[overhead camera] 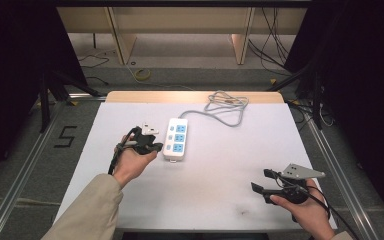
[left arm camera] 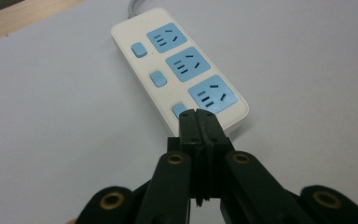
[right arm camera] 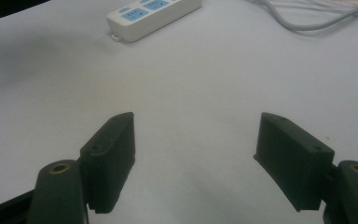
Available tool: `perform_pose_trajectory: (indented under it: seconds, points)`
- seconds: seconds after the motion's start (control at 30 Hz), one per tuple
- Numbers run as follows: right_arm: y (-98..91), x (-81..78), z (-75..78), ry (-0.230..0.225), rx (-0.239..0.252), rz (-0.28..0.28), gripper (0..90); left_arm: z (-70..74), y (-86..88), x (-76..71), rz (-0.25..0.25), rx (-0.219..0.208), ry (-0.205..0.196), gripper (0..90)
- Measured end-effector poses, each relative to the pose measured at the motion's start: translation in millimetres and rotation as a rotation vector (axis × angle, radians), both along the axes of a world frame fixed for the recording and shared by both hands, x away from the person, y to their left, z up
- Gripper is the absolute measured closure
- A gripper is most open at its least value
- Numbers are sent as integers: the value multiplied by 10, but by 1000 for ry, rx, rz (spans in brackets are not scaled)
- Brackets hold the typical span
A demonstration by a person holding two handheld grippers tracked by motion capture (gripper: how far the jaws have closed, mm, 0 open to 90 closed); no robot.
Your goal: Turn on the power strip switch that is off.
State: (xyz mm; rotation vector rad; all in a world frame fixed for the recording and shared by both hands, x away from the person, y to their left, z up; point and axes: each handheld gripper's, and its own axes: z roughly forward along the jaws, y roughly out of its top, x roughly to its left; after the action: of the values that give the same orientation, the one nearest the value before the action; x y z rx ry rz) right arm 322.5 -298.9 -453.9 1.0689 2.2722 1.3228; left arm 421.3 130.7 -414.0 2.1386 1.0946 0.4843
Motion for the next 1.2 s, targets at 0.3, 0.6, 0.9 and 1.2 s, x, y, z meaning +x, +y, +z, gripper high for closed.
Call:
perform_pose_trajectory:
  seconds: [0.3, 0.6, 0.9, 1.2]
  points:
    - [-2, 1, -3, 0, -3, 2, 287, 4, -79, 77, 0, 10, -6, 899]
    - [2, 0, -6, 1, -6, 4, 287, 18, -142, 161, -1, 9, -10, 899]
    - [4, -2, -6, 3, -7, 4, 287, 5, -176, 244, 8, 13, -15, 899]
    - [6, -3, -8, 6, -8, 6, 287, -23, -205, 336, 16, 21, -14, 899]
